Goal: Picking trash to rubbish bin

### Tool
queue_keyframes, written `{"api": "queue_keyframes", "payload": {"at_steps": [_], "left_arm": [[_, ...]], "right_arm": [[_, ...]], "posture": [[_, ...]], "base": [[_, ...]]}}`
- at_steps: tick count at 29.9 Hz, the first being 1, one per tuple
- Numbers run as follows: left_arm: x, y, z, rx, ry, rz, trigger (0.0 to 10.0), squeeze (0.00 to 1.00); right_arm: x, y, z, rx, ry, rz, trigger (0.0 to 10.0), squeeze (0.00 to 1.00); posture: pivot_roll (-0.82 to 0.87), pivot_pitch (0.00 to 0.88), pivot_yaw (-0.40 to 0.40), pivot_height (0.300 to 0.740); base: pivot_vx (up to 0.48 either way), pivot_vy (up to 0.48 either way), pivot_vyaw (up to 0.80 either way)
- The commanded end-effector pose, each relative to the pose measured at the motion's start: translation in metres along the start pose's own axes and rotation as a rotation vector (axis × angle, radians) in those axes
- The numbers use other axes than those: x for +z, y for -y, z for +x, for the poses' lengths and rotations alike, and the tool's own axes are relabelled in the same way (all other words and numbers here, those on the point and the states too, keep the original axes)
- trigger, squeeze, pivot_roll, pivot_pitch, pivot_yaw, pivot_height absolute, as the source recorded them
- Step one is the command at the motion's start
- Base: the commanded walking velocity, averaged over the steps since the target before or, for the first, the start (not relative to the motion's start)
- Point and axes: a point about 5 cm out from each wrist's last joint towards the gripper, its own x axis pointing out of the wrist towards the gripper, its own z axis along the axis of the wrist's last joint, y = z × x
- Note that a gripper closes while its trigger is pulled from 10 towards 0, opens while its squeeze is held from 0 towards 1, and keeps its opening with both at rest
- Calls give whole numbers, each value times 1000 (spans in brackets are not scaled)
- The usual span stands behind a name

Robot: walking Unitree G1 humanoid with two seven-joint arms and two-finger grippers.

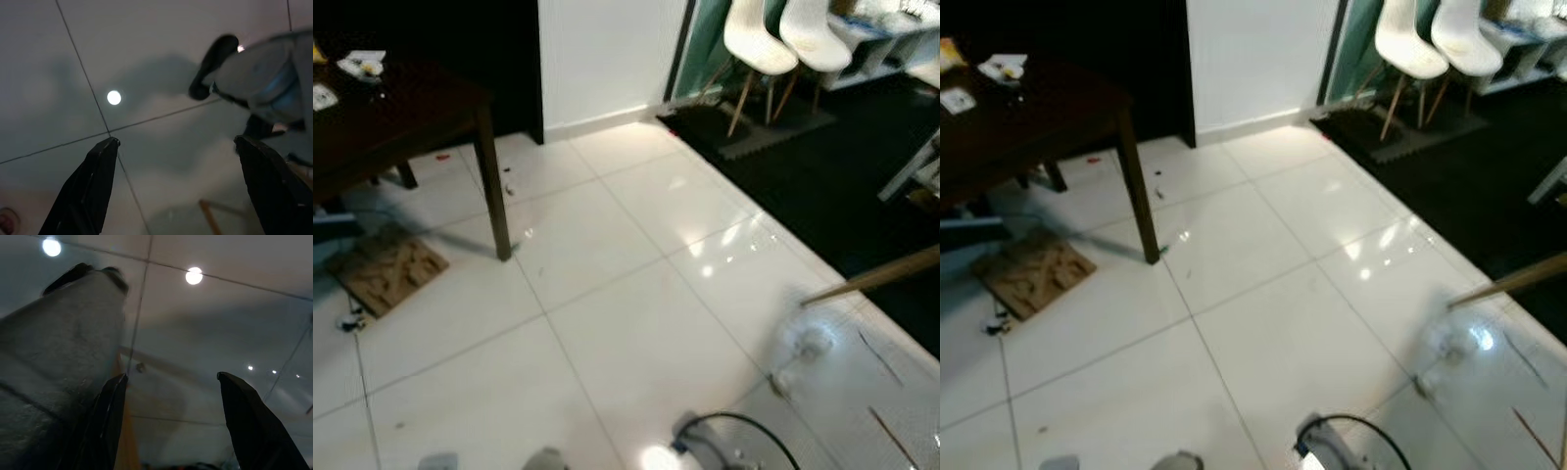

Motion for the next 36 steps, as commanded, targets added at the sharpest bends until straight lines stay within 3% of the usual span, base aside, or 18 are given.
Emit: {"api": "queue_keyframes", "payload": {"at_steps": [1,9,26,36], "left_arm": [[-13,1,-3,3,-42,12,10000,0],[-15,-2,-3,23,-54,31,10000,0],[-13,-5,-3,40,-52,39,10000,0],[-9,-4,-2,42,-45,37,10000,0]], "right_arm": [[-14,-5,0,1,-42,19,10000,0],[-13,-12,2,-6,-43,8,10000,0],[-14,-47,7,23,-46,-27,10000,0],[-12,-41,6,15,-42,-33,10000,0]], "posture": [[323,121,-109,740],[324,123,-106,740],[329,118,-102,740],[326,110,-106,740]], "base": [[0,0,781],[0,0,781],[0,0,781],[0,0,781]]}}
